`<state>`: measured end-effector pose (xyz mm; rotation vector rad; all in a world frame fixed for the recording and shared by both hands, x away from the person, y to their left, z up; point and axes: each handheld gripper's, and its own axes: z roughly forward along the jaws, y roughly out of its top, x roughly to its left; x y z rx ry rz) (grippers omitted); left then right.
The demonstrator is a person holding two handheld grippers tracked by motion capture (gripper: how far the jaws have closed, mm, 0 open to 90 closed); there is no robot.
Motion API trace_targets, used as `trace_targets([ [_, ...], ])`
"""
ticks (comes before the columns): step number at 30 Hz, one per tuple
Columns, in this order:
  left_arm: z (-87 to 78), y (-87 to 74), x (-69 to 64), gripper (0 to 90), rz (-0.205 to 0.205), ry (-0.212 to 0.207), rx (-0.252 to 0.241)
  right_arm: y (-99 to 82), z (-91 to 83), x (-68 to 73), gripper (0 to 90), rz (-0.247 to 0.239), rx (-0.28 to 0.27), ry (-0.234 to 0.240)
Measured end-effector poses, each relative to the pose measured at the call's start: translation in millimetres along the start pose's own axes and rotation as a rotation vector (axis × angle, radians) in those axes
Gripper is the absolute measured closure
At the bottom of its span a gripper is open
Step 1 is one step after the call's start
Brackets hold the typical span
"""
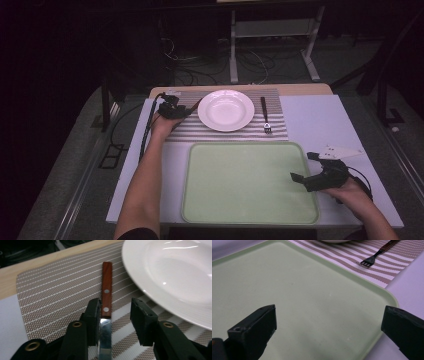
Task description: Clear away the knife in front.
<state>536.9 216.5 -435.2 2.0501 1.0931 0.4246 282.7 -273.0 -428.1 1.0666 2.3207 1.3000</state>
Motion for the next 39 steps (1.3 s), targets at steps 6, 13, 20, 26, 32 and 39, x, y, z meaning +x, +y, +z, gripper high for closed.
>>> trace_targets([
  [6, 11.0, 1.1, 4.5, 65.0, -0.04, -0.004, 0.01, 0.3, 0.3, -0.1, 0.3, -0.001, -0.002, 0.004],
  [13, 19.3, -0.8, 1.8, 68.9, -0.017, 0.018, 0.045, 0.2, -0.6, -0.3, 0.3, 0.001, -0.006, 0.002],
  [20, 21.6, -2.0, 3.3, 73.2, -0.021, 0.036, 0.043, 0.3, 0.0, -0.3, 0.3, 0.001, -0.003, 0.002],
  [26, 21.6, -3.2, 4.4, 76.0, -0.034, 0.033, 0.038, 0.3, 0.4, 0.1, 0.3, -0.001, -0.002, 0.001],
  [32, 21.7, -2.7, 3.3, 76.9, -0.029, 0.039, 0.04, 0.4, 0.3, 0.4, 0.3, 0.0, -0.003, 0.002],
  [39, 21.3, -1.9, 4.2, 76.9, -0.036, 0.036, 0.044, 0.3, -0.3, -0.2, 0.3, 0.001, -0.006, 0.001],
])
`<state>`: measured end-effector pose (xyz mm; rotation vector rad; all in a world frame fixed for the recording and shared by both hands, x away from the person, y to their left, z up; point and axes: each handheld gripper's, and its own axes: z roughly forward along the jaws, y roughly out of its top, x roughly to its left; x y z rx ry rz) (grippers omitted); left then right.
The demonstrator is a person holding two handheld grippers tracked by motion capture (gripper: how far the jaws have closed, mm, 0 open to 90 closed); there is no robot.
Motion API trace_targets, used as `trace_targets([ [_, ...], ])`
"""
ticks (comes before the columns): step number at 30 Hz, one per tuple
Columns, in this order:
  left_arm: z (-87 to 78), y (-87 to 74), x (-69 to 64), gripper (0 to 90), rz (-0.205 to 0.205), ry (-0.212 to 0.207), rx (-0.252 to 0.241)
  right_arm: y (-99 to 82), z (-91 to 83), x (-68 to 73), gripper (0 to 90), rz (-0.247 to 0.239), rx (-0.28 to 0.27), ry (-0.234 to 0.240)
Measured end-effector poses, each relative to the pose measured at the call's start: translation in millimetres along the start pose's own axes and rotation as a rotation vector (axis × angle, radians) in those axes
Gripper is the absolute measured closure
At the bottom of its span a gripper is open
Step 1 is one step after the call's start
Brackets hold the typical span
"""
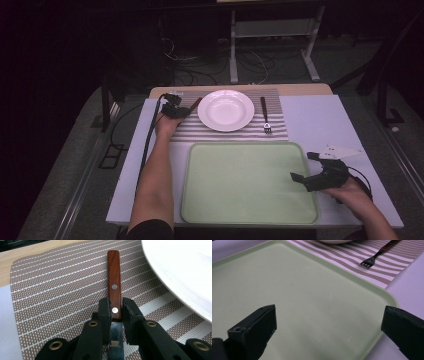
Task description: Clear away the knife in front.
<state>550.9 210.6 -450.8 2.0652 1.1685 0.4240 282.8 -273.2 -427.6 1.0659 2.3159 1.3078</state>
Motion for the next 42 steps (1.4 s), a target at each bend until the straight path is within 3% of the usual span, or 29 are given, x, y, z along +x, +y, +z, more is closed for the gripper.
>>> trace_targets([
  [7, -6.9, 2.2, 2.2, 76.9, 0.0, 0.01, 0.018, 0.0, -0.1, -0.8, 0.3, 0.003, -0.002, -0.001],
  [12, -26.1, 8.6, 3.0, 76.9, -0.02, -0.006, -0.011, 0.0, 0.0, -0.7, 0.3, 0.003, -0.001, -0.001],
  [18, -45.4, 14.1, -4.4, 76.9, -0.004, -0.039, -0.014, 0.0, -0.1, -0.6, 0.3, 0.002, -0.001, -0.002],
  [22, -66.4, 17.5, -16.0, 76.8, 0.015, -0.07, -0.033, -0.1, -0.6, -0.4, 0.3, 0.002, -0.001, -0.003],
  [27, -81.7, 16.7, -28.4, 76.8, 0.044, -0.079, -0.041, -0.1, -0.8, 0.0, 0.3, 0.003, -0.002, -0.002],
  [38, -116.3, -2.2, -73.1, 76.8, 0.126, -0.155, -0.08, -0.1, -1.3, 0.2, 0.3, 0.004, -0.002, -0.006],
  [42, -123.1, -7.6, -84.0, 76.8, 0.128, -0.171, -0.09, 0.0, -1.2, 0.2, 0.3, 0.005, -0.001, -0.007],
])
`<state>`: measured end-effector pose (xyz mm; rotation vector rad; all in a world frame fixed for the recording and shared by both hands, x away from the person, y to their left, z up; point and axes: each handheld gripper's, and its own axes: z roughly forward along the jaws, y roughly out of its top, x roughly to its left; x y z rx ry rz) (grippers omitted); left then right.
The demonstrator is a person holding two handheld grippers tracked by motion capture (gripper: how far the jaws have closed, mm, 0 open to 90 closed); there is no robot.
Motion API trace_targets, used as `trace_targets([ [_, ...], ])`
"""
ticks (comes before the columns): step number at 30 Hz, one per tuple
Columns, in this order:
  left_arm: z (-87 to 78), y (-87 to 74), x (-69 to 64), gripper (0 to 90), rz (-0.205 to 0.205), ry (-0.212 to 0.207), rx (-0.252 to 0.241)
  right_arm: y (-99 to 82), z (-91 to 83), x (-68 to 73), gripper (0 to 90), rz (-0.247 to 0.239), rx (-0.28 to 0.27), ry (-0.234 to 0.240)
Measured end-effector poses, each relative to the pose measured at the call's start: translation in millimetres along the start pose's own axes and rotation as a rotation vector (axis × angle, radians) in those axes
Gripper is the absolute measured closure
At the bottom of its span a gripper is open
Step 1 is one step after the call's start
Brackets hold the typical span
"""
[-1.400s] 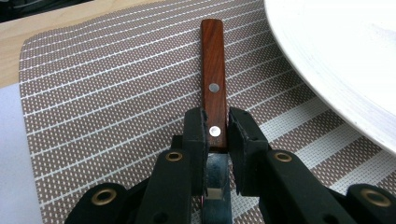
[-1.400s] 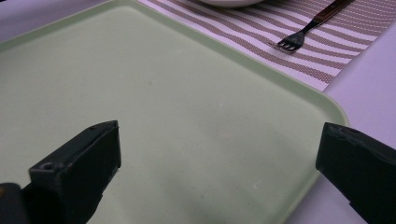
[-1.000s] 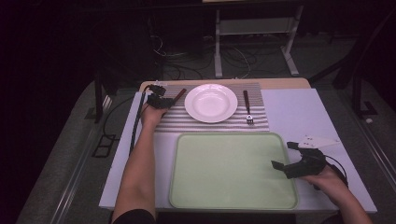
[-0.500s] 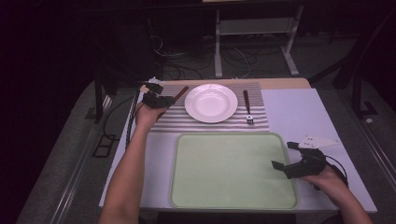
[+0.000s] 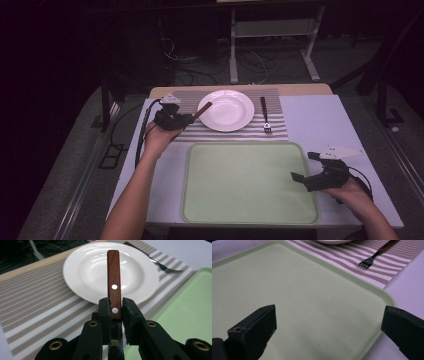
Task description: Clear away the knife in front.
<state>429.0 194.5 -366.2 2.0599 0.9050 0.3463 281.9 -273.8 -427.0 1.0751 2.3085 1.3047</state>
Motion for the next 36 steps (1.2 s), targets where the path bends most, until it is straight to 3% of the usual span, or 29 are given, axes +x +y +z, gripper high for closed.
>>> trace_targets([
  [8, -5.7, -12.5, -32.3, 76.8, -0.007, -0.031, -0.013, 0.0, 0.1, 0.7, 0.3, -0.005, 0.0, -0.001],
  [14, -5.5, -25.0, -52.7, 76.8, -0.006, -0.029, -0.021, 0.0, 0.0, 0.8, 0.3, -0.007, 0.0, -0.002],
  [20, 7.9, -45.6, -75.7, 76.8, 0.008, -0.024, 0.018, 0.3, 0.1, 2.1, 0.3, -0.012, -0.001, 0.002],
  [28, 26.5, -61.6, -81.4, 76.7, -0.022, -0.031, 0.077, 0.4, -0.8, 1.5, 0.3, -0.012, -0.006, 0.003],
  [36, 39.3, -67.5, -92.5, 76.7, -0.032, -0.053, 0.12, 0.4, -1.0, 1.5, 0.3, -0.012, -0.005, 0.003],
])
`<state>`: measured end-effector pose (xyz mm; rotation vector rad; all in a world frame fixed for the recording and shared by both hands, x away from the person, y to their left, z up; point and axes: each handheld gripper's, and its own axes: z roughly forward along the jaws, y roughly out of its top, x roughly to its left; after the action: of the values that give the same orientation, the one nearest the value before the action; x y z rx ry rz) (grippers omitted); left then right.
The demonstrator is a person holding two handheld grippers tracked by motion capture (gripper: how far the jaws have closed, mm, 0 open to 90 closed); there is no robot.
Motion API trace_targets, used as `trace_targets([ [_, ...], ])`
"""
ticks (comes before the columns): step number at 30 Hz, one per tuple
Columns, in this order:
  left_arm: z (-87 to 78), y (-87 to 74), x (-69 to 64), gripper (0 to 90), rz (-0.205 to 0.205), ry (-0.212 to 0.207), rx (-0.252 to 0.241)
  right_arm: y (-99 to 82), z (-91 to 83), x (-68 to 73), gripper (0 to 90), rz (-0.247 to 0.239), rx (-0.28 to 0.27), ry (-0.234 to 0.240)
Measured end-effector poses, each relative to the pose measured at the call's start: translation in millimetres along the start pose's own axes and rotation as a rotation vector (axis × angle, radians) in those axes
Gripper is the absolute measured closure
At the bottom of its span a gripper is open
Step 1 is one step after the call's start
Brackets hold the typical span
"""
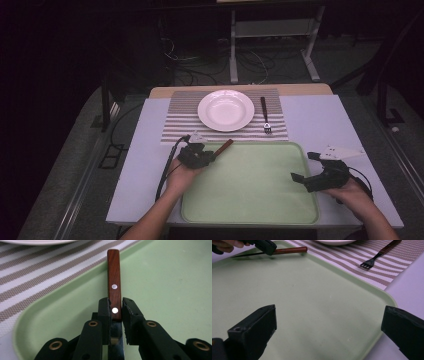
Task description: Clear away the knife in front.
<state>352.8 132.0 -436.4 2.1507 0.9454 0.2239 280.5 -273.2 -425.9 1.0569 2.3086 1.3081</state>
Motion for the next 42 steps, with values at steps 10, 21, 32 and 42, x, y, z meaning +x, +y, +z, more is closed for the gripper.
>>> trace_targets([
  [10, 0.4, -7.5, -7.9, 76.7, 0.004, 0.001, 0.033, -0.1, -0.3, -0.8, 0.3, 0.0, -0.002, -0.001],
  [21, -5.4, -4.9, -5.8, 72.7, 0.02, -0.025, -0.031, -0.1, -0.5, -0.6, 0.3, -0.002, -0.003, 0.001],
  [32, 22.0, 29.1, -8.7, 89.1, 0.143, -0.081, 0.021, -0.4, 0.4, -0.3, 0.3, 0.001, 0.006, -0.006],
  [42, 42.6, 36.1, -7.3, 89.1, 0.132, -0.116, 0.079, -1.5, -1.5, 0.7, 0.3, -0.002, 0.008, -0.008],
])
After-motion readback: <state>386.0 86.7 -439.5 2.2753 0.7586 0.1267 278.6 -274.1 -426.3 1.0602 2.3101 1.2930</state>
